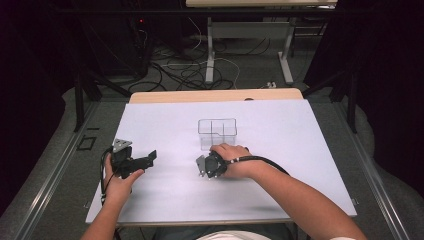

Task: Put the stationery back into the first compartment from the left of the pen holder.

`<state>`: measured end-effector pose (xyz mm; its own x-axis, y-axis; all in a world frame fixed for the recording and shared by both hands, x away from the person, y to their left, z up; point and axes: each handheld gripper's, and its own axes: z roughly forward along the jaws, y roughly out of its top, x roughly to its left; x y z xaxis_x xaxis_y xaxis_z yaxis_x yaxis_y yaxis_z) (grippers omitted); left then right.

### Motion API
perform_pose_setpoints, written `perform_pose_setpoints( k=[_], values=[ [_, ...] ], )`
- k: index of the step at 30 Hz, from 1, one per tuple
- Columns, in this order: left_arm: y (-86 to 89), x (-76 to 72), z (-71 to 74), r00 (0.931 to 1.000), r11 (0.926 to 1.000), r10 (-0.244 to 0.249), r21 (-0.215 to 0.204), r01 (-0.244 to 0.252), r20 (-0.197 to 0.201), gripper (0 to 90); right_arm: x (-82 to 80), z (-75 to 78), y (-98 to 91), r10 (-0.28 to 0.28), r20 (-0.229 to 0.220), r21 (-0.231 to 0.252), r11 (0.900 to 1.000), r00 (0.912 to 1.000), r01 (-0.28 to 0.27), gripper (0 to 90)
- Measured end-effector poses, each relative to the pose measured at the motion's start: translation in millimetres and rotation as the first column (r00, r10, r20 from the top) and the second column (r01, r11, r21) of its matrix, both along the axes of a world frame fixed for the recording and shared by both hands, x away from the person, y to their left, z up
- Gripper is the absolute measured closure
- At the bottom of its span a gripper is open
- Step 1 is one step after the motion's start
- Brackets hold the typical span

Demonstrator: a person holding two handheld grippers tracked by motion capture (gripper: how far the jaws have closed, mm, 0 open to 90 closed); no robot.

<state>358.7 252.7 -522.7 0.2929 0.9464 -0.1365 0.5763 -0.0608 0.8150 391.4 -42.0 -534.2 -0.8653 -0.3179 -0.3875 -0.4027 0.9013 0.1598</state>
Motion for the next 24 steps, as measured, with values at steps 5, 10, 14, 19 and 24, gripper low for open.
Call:
perform_pose_setpoints(
  k=[5, 10, 14, 19, 24],
  values=[
    [0.1, 0.4, -0.5, 1.0, 1.0, 0.0, 0.001, 0.0, 0.001, 1.1, -0.8, -0.2, 0.7, 0.013, -0.003, -0.011, 0.9999, 0.9999, -0.013, 76.2],
    [-0.1, -0.1, 0.1, 1.0, 1.0, -0.001, 0.001, 0.001, -0.001, 1.2, -2.5, -0.5, 2.3, 0.036, 0.014, -0.035, 0.9987, 0.9992, -0.036, 79.6],
    [0.2, 0.1, -0.1, 1.0, 1.0, 0.0, 0.001, 0.0, -0.001, 1.2, -2.8, -1.1, 2.2, 0.045, 0.017, -0.029, 0.9986, 0.9988, -0.044, 79.9],
    [0.3, 0.3, -0.3, 1.0, 1.0, 0.0, 0.002, 0.0, -0.001, 1.2, -3.1, 0.1, 2.6, 0.04, 0.014, -0.048, 0.9981, 0.9991, -0.039, 80.0],
    [0.4, 0.2, -0.2, 1.0, 1.0, 0.0, 0.001, 0.0, 0.0, 1.2, -4.1, 1.0, 1.8, 0.024, 0.028, -0.022, 0.9995, 0.9993, -0.023, 80.0]
  ],
)
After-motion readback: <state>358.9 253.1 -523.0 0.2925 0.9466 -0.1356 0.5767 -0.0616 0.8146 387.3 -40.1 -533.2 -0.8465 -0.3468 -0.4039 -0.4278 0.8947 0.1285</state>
